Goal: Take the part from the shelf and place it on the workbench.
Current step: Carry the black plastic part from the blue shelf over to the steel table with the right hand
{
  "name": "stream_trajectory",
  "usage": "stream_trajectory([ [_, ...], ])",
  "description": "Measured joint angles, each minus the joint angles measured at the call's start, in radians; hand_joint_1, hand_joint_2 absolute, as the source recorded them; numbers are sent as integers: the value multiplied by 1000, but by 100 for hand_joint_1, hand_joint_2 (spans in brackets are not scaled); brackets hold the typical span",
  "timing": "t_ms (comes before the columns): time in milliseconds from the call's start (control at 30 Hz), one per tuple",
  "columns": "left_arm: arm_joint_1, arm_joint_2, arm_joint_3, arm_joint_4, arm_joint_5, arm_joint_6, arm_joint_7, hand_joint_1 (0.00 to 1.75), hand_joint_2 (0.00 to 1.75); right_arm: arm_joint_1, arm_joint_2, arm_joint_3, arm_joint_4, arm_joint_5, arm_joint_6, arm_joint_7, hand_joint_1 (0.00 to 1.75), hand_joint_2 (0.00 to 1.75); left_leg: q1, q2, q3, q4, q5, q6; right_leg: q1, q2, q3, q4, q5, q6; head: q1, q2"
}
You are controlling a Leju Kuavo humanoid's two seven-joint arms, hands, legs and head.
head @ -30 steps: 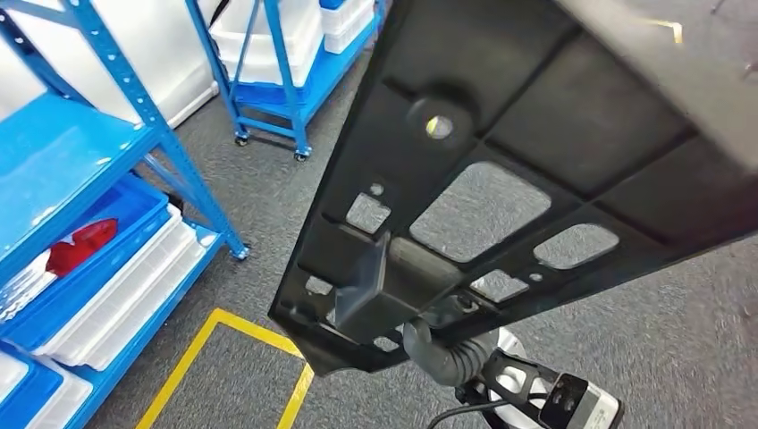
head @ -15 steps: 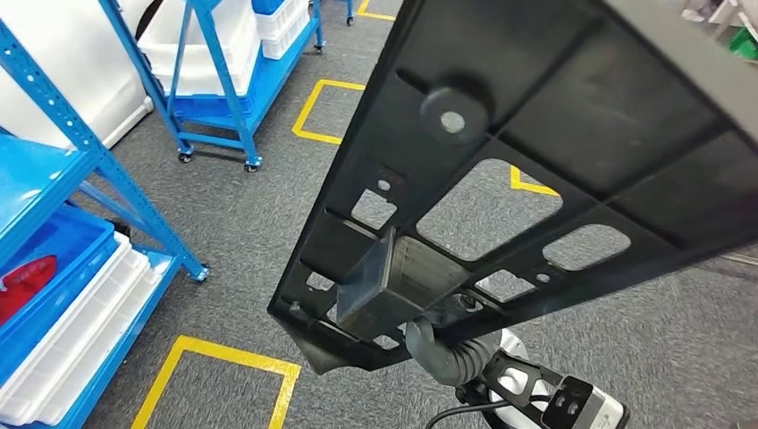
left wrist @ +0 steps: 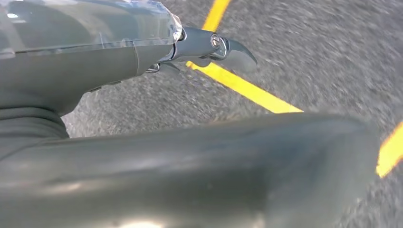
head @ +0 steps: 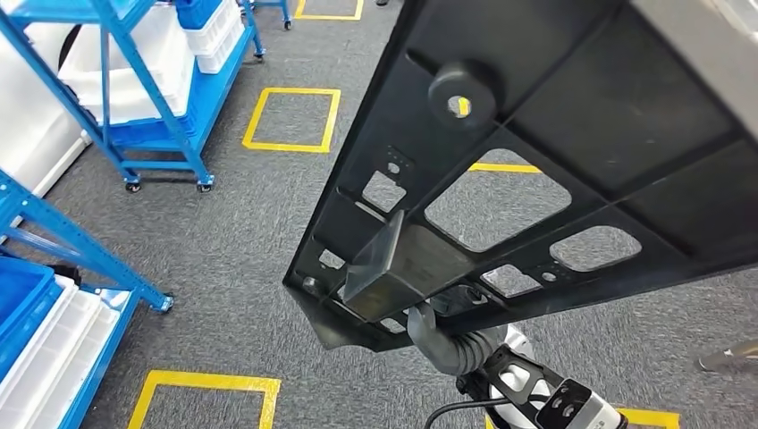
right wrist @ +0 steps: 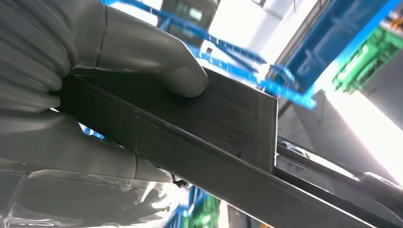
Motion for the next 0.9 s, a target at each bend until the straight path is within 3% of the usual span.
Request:
stream_trajectory([
  [67, 3, 0, 0, 0, -6, -7, 5, 0, 0, 1, -2, 2, 0, 5, -1, 0, 175, 175, 1, -36, -63, 133, -63, -3, 1, 20, 1, 0, 0, -6, 0, 0],
  [100, 4, 0, 0, 0, -8, -9, 8, 0, 0, 4, -4, 2, 0, 7, 3, 0, 175, 175, 1, -41, -94, 192, -81, -4, 2, 32, 1, 0, 0, -7, 0, 0],
  [133, 5, -1, 0, 0, -12, -11, 11, 0, 0, 7, -6, 2, 0, 9, 8, 0, 175, 175, 1, -43, -112, 219, -79, -3, 3, 45, 2, 0, -1, -7, 0, 0],
  [167, 5, -2, -1, 0, -15, -12, 13, 0, 0, 9, -8, 2, 0, 11, 13, 0, 175, 175, 1, -44, -111, 206, -57, -2, 3, 58, 3, 1, -1, -7, 0, 0],
  [200, 5, -4, -2, 0, -18, -12, 14, 0, 0, 11, -10, 2, 0, 15, 16, 0, 175, 175, 1, -48, -92, 155, -18, 0, 3, 71, 5, 2, -2, -6, 0, 0],
  [267, 4, -7, -4, 0, -20, -14, 15, 0, 0, 12, -13, 3, 0, 22, 18, 0, 175, 175, 4, -89, -37, 18, 51, 6, 3, 95, 5, 6, -4, 0, 0, 0],
  [333, 5, -10, -5, 1, -21, -14, 16, 0, 0, 13, -15, 3, 0, 25, 18, 0, 175, 175, 5, -126, -9, -53, 71, 12, 0, 116, -3, 10, -3, 11, 0, 0],
  [400, 5, -18, -7, 1, -25, -16, 18, 0, 0, 17, -18, 3, 0, 27, 19, 0, 175, 175, 3, -116, -5, -62, 70, 20, -2, 137, -10, 9, 1, 25, 0, 0],
  [433, 4, -22, -10, 2, -30, -17, 19, 0, 0, 20, -20, 3, 0, 29, 19, 0, 175, 175, 3, -106, -2, -66, 72, 27, -3, 131, -13, 13, -1, 31, 0, 0],
  [500, 2, -31, -18, 2, -41, -20, 21, 0, 0, 26, -24, 2, 0, 32, 19, 0, 175, 175, 5, -82, 3, -73, 75, 41, -1, 86, -39, 69, -35, 39, 0, 0],
  [567, 3, -35, -23, 2, -49, -18, 25, 0, 0, 35, -27, 2, 0, 33, 20, 0, 175, 175, 2, -57, 4, -74, 74, 49, -3, 35, -103, 198, -97, 46, 0, 0],
  [633, 5, -40, -24, 2, -51, -14, 30, 0, 0, 49, -29, 2, 0, 33, 23, 0, 175, 175, 0, -31, 5, -74, 71, 50, -7, 21, -155, 295, -126, 50, 0, 0],
  [667, 5, -42, -25, 2, -51, -12, 32, 0, 0, 55, -31, 2, 0, 32, 27, 0, 175, 175, 0, -19, 6, -74, 69, 49, -8, 18, -153, 291, -113, 51, 0, 0],
  [700, 4, -44, -25, 2, -51, -11, 33, 0, 0, 60, -32, 2, 0, 30, 30, 0, 175, 175, 0, -7, 9, -74, 67, 47, -9, 12, -130, 247, -85, 50, 0, 0],
  [733, 2, -46, -25, 2, -51, -10, 35, 0, 0, 63, -33, 2, -1, 28, 34, 0, 175, 175, -1, 2, 13, -74, 64, 45, -8, -3, -91, 176, -51, 47, 0, 0],
  [800, 1, -50, -25, 2, -50, -9, 38, 0, 0, 65, -34, 1, -5, 24, 43, 0, 175, 175, -6, 18, 21, -72, 56, 36, 1, -45, -22, 49, -12, 38, 0, 0],
  [867, 0, -53, -25, 3, -51, -9, 43, 0, 0, 65, -35, 0, -9, 21, 53, 0, 175, 175, -10, 35, 26, -73, 51, 26, 10, -57, -4, 10, -10, 28, 0, 0],
  [900, 0, -54, -25, 3, -51, -8, 45, 0, 0, 66, -35, -1, -10, 19, 56, 0, 175, 175, -10, 44, 29, -74, 49, 21, 9, -44, -5, 9, -9, 23, 0, 0],
])
